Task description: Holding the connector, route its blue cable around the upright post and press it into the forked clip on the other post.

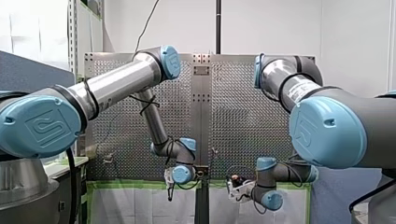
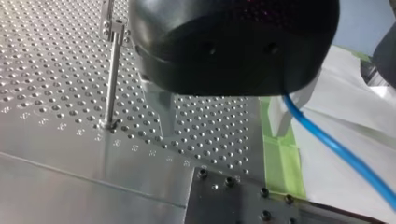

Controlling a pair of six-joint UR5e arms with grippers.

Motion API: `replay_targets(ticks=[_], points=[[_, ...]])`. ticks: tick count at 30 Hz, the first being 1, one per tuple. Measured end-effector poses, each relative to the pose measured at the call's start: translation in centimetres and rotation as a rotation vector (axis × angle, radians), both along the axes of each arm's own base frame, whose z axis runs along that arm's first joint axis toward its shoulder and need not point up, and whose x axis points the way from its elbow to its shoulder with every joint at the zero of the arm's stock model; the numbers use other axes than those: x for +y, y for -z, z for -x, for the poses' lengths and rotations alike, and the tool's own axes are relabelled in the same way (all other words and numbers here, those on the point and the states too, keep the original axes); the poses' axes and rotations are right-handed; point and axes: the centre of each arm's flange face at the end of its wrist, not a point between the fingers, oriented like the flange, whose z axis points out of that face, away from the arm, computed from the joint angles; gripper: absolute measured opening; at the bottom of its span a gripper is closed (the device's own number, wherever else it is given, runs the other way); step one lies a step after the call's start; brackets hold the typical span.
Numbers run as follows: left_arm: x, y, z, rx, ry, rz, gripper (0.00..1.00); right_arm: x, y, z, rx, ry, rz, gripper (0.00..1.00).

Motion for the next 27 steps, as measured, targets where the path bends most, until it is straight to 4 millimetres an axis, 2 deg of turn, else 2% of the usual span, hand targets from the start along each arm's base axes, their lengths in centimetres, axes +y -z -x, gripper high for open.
replay_targets(ticks=[6, 11, 17, 27], points=[[0.2, 0.1, 0.9, -0.009, -0.02, -0.005, 1.0, -1.1, -2.0, -0.1, 0.002, -0.004, 0.019, 0.0], [-0.4, -0.4, 1.4, -0.024, -0.013, -0.007, 1.0, -1.6, -3.1, -0.1, 0.001, 0.001, 0.029, 0.0], [-1.2, -1.9, 1.7, -0.048, -0.001, -0.003, 1.0, -1.4, -3.2, 0.3, 0.005, 0.01, 0.021, 0.0], [-1.5, -2.3, 1.9, -0.067, -0.015, -0.005, 1.0, -0.7, -3.1, 0.9, 0.011, 0.007, 0.015, 0.0]])
